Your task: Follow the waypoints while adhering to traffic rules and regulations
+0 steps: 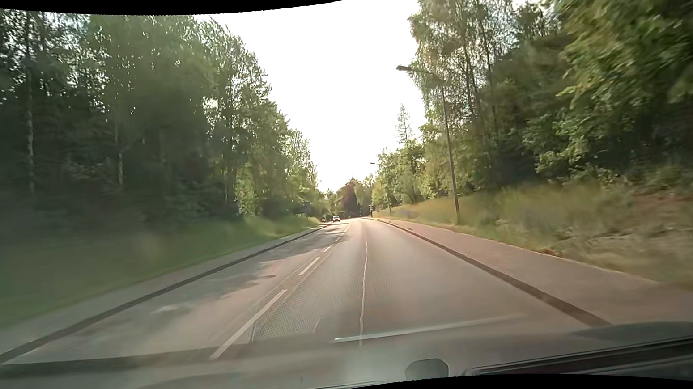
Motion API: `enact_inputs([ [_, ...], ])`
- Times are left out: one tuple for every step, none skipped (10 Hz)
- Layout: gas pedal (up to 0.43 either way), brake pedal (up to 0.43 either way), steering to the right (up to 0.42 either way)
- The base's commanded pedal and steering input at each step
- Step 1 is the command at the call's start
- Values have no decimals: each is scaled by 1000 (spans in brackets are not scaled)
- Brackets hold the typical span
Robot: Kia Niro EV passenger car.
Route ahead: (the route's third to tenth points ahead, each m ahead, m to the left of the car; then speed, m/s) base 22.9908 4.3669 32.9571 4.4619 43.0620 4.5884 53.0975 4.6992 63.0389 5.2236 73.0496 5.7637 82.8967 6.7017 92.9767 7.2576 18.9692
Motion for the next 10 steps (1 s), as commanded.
enact_inputs([
  [197, 6, -7],
  [197, 6, -7],
  [197, 6, -6],
  [189, 6, -6],
  [189, 6, -6],
  [189, 6, -6],
  [189, 6, -6],
  [189, 6, -6],
  [189, 6, -5],
  [189, 6, -5],
])
